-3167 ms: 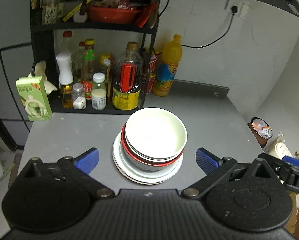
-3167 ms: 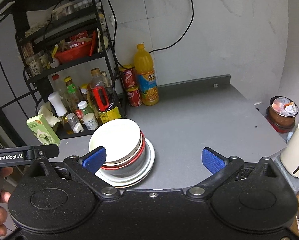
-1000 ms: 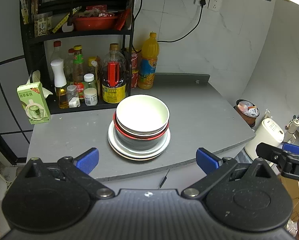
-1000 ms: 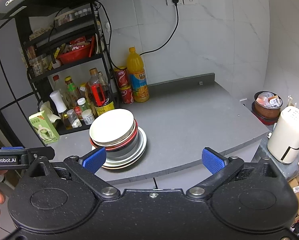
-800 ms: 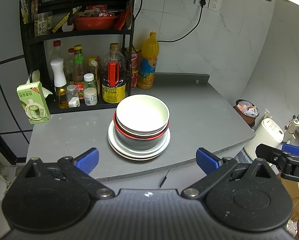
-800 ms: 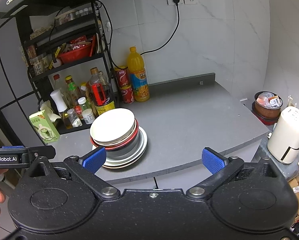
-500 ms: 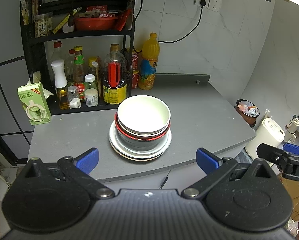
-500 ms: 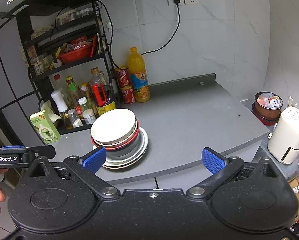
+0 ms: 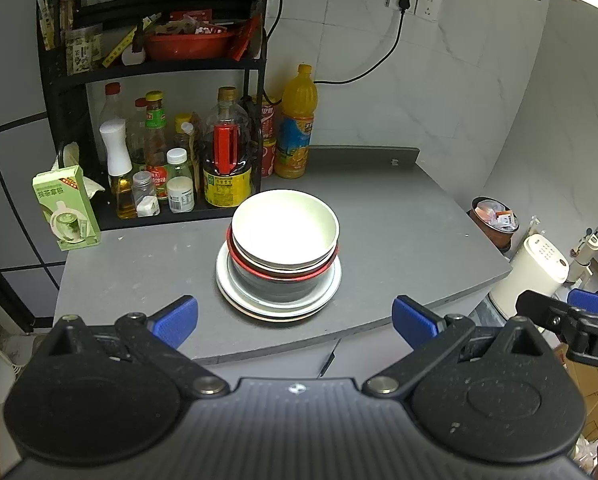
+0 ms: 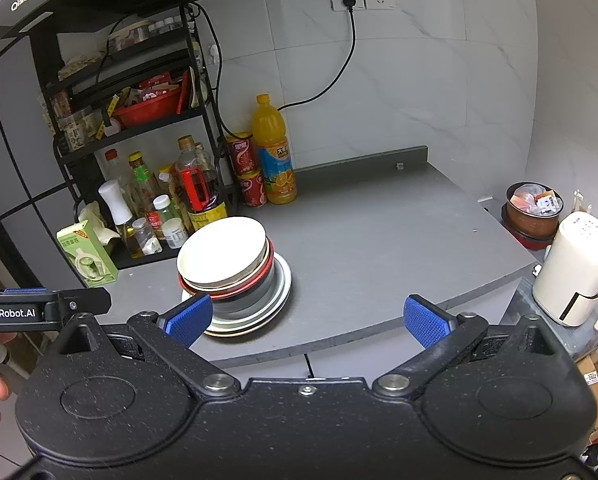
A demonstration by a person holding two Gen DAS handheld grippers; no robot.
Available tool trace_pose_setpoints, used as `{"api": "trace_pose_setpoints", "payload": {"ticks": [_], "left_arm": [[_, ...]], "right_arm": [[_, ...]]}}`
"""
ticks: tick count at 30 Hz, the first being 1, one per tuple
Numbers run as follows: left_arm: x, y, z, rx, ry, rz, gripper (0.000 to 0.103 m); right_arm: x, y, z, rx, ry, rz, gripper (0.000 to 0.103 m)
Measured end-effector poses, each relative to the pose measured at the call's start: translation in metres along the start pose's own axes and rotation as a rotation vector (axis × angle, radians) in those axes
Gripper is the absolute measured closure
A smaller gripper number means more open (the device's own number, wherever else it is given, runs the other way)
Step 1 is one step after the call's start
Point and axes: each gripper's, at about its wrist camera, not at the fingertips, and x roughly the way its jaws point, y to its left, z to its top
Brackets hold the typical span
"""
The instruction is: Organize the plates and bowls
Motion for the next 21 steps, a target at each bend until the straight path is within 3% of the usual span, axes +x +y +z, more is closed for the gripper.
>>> {"api": "trace_pose_setpoints", "payload": {"ticks": [21], "left_arm": [[0.0, -0.012, -0.005, -0.005, 0.008, 0.006, 0.001]], "right_arm": [[-0.003, -0.004, -0.002, 0.011, 0.011, 0.012, 0.0]]}}
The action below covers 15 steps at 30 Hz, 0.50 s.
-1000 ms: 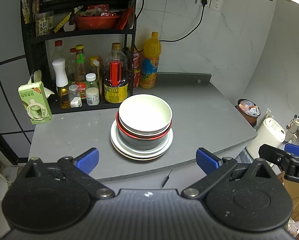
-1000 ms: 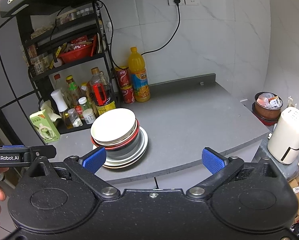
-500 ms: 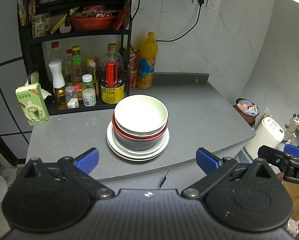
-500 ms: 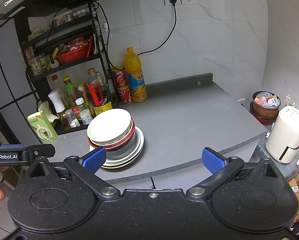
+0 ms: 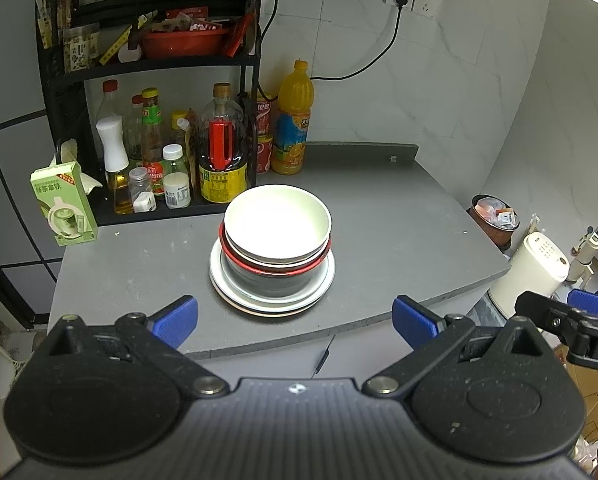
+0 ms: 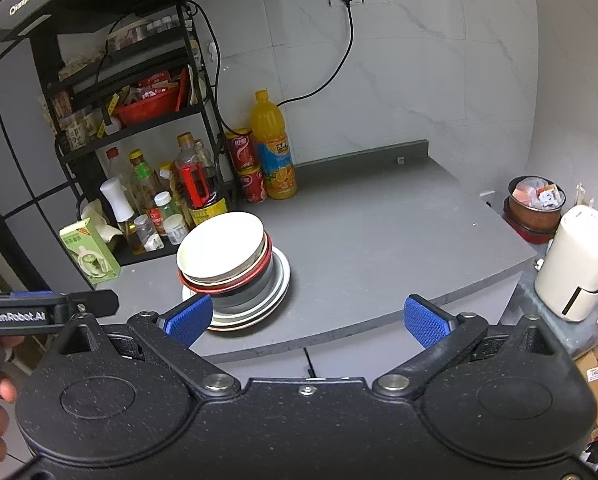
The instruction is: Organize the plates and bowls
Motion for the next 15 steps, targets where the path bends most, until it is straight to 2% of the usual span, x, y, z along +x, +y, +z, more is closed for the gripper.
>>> {"api": "trace_pose_setpoints", "payload": {"ticks": [15], "left_arm": [[0.007, -0.001, 0.001, 0.006, 0.02, 0.01, 0.001]], "right_arm": [[0.008, 0.002, -0.003, -0.02, 0.023, -0.003, 0.0]]}}
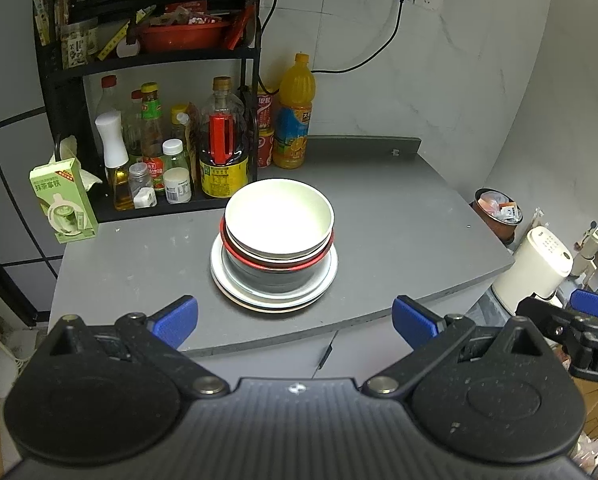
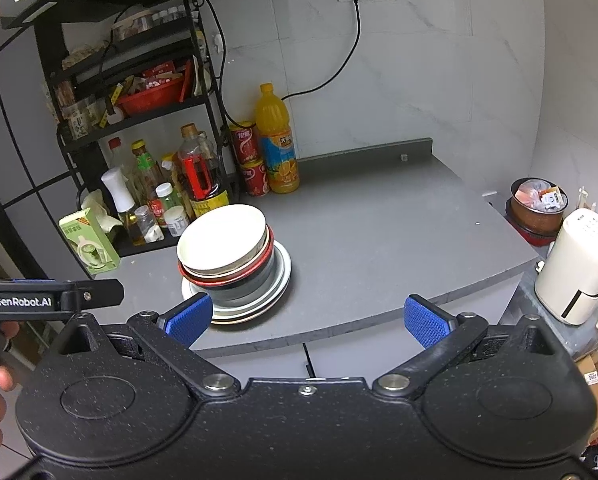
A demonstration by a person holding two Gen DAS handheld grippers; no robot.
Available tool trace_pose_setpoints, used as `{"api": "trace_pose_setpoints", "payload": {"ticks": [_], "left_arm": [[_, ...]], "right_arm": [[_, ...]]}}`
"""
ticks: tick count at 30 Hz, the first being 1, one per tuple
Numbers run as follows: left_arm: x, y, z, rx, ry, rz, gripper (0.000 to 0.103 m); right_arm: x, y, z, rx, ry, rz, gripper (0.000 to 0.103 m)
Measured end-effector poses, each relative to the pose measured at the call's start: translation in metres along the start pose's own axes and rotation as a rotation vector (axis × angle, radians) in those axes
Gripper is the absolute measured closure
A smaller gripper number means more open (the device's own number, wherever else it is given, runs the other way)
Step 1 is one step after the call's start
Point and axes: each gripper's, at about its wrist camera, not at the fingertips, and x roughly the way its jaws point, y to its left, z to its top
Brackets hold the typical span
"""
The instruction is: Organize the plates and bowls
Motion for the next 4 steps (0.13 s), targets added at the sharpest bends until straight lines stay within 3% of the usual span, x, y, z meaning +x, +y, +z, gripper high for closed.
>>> {"api": "trace_pose_setpoints", "payload": {"ticks": [4], "left_arm": [[0.0044, 0.0002, 0.0018, -0.001, 0.008, -0.01, 0.001]], "right_arm": [[0.0078, 0.0014, 0.0021, -0.006, 0.008, 0.003, 0.0]]}}
